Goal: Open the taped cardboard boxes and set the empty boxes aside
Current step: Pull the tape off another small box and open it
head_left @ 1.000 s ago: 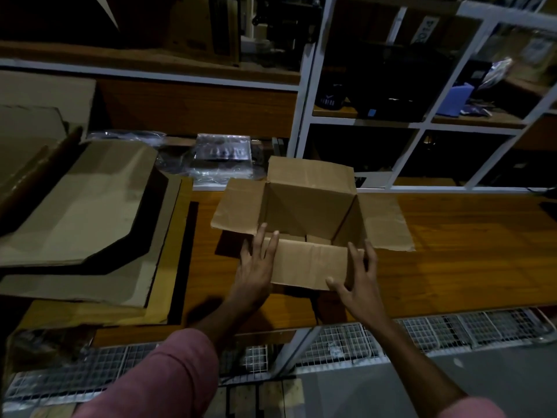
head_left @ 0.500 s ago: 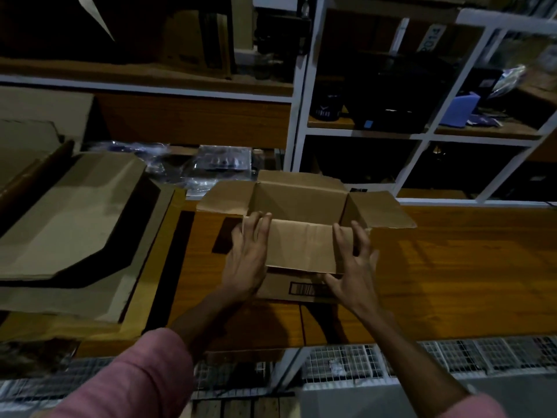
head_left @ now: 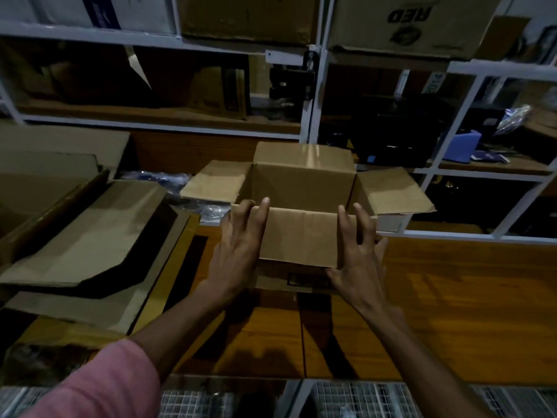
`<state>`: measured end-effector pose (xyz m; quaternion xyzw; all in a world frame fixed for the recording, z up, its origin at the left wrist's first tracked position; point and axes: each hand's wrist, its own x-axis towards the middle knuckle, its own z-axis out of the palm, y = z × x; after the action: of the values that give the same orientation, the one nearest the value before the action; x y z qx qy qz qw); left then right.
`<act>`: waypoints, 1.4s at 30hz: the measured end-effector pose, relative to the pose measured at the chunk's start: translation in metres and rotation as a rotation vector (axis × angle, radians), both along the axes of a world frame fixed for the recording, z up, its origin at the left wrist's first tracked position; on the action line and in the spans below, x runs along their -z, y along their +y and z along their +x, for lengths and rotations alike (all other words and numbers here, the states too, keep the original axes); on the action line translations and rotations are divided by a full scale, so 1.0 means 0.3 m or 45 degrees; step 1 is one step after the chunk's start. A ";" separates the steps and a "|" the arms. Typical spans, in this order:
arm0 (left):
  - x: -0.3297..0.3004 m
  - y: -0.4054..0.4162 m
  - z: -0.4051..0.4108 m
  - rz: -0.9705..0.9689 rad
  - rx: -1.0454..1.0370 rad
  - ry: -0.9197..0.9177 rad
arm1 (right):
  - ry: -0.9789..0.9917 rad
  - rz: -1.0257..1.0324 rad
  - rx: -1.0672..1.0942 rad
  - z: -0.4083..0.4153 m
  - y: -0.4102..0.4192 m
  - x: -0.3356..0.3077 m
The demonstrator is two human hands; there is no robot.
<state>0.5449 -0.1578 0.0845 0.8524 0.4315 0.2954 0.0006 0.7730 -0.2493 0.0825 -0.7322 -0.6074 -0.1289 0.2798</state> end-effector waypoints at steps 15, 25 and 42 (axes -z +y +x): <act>-0.427 0.019 -0.227 0.378 -0.196 -0.023 | -0.016 0.306 -0.194 -0.196 0.084 -0.389; -0.598 0.079 -0.704 0.525 -0.248 -0.026 | -0.088 0.428 -0.259 -0.646 0.156 -0.554; -0.671 0.203 -1.732 0.541 -0.515 0.106 | -0.074 0.393 -0.494 -1.645 0.412 -0.612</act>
<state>0.0253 -0.0970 0.2858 0.7416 0.5206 0.3379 -0.2545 0.2794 -0.1257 0.2660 -0.5464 -0.7177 -0.1850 0.3900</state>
